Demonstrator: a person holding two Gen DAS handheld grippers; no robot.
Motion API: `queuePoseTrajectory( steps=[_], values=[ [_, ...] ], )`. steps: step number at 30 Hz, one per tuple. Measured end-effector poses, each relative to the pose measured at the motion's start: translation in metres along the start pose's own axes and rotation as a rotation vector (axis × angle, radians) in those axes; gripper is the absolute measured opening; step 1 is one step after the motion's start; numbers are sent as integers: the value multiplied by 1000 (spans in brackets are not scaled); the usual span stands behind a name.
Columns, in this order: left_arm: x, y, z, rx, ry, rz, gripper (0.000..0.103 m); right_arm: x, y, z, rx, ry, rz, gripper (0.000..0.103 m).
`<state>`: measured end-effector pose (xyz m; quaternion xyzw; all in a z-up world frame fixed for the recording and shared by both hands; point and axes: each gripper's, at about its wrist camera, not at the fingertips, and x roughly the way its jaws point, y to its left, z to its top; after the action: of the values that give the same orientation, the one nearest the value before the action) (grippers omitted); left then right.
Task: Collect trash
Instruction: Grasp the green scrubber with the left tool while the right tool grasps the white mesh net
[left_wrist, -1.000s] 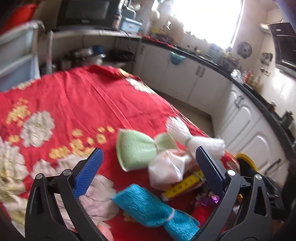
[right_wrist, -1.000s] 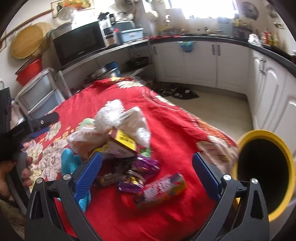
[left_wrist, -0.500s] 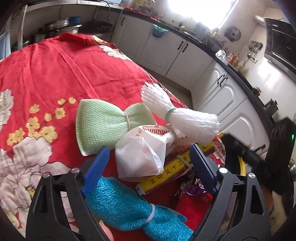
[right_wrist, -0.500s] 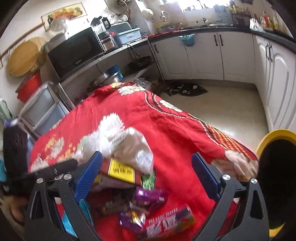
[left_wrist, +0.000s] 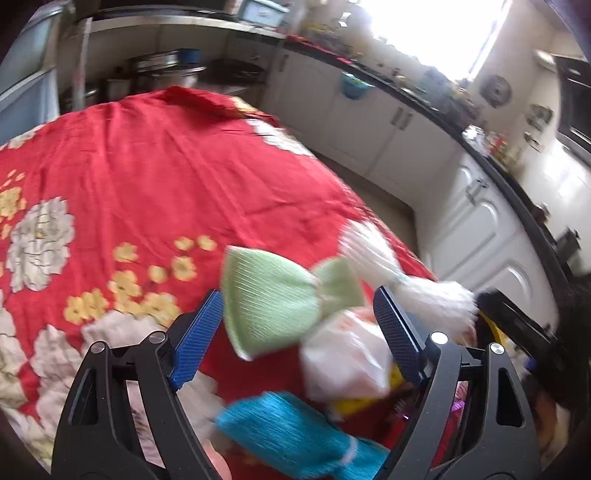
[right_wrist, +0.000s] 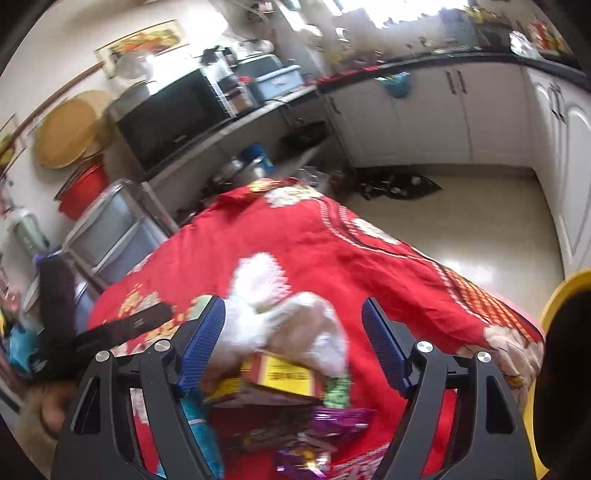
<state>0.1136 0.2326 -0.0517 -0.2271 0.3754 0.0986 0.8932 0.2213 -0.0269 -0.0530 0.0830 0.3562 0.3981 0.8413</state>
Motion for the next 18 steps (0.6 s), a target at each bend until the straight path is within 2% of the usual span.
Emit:
queuePoseTrajectory(
  steps=[3,6,9,10,11,13,16,18],
  values=[
    [11,12,8,-18,10,26,75,4,19,2,-68,12,22,73],
    [27,20,13,-42,39,42,75,14,35,0,-138,45,27,62],
    [41,27,12,-77,75,22,75,30,45,-4,-186,99,7,49],
    [45,29,12,-90,88,13,74,32,45,-7,-188,110,4,41],
    [50,32,11,-110,104,-7,69,36,45,-9,-189,126,5,32],
    [54,33,7,-129,122,-20,63,39,44,-12,-179,138,5,26],
    [60,38,4,-172,145,-72,50,38,40,-12,-165,132,12,23],
    [61,40,5,-194,145,-90,45,36,37,-12,-147,128,24,21]
  ],
)
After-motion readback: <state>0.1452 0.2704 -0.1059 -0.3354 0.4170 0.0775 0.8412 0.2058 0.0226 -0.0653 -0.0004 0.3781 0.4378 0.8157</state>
